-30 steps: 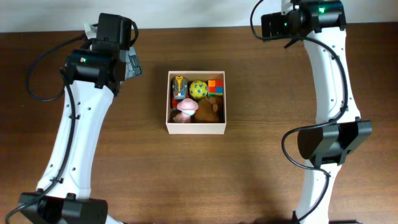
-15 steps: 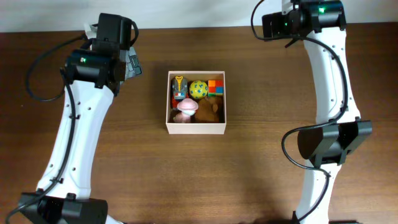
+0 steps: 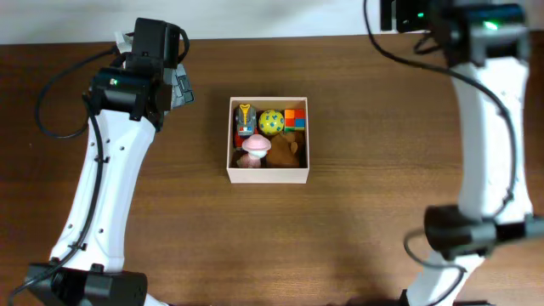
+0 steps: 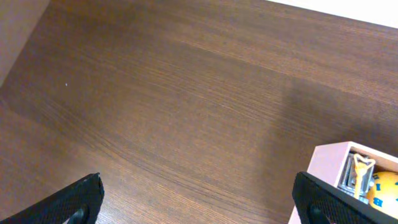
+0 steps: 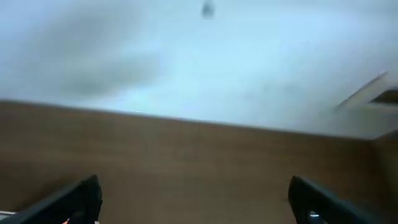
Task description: Pack container
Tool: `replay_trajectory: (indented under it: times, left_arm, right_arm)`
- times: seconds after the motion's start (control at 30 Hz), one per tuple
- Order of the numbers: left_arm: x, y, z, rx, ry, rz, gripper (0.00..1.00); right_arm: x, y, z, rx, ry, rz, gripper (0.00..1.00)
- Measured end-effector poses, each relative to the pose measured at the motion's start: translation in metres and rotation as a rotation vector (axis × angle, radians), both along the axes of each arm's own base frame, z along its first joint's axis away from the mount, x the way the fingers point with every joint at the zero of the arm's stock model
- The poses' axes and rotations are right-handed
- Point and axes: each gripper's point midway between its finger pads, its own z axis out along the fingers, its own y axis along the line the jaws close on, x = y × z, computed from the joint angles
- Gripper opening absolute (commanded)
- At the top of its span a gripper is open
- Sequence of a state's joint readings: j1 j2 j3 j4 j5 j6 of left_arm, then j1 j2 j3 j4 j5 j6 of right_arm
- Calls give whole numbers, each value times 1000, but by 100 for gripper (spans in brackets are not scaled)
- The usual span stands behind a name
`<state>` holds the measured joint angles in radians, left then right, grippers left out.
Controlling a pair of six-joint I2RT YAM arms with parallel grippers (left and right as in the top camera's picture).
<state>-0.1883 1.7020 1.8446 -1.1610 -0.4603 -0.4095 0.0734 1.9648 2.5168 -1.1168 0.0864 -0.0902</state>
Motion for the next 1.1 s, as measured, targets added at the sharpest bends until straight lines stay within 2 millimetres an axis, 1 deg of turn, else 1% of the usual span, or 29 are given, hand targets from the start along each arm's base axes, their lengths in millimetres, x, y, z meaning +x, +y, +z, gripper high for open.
replay_trajectory:
  times: [0.1, 0.17, 0.27, 0.37, 0.47, 0.57, 0.63, 0.7, 0.8, 0.87, 0.93, 1.03, 1.1]
  left_arm:
    - [0, 0, 0, 0, 0, 0, 99]
    - [0, 0, 0, 0, 0, 0, 99]
    - [0, 0, 0, 0, 0, 0, 99]
    - [0, 0, 0, 1, 1, 0, 99]
    - [0, 0, 0, 1, 1, 0, 99]
    - [0, 0, 0, 0, 2, 0, 99]
    - [0, 0, 0, 0, 2, 0, 99]
    - [0, 0, 0, 0, 1, 0, 99]
    - [0, 0, 0, 1, 2, 0, 99]
    - [0, 0, 0, 0, 1, 0, 99]
    - [0, 0, 0, 0, 2, 0, 99]
    - [0, 0, 0, 0, 2, 0, 99]
    - [0, 0, 0, 0, 2, 0, 99]
  right_arm:
    - [-31, -2, 42, 7, -86, 0, 99]
    - [-53, -4, 58, 9, -115, 0, 99]
    - [-87, -6, 68, 10, -137, 0, 99]
    - [-118, -9, 65, 12, -154, 0, 99]
    - [-152, -11, 52, 14, -178, 0, 99]
    - [-189, -14, 29, 17, -226, 1, 99]
    - [-207, -15, 18, 20, -261, 1, 99]
    - [-231, -17, -2, 22, -297, 1, 99]
    - [-256, -18, -29, 26, -336, 4, 99]
    - [-266, -18, -45, 30, -359, 10, 99]
    - [-271, -17, -64, 33, -366, 15, 99]
    - [-269, -16, -91, 36, -385, 20, 99]
    - [-267, -17, -106, 37, -398, 15, 99]
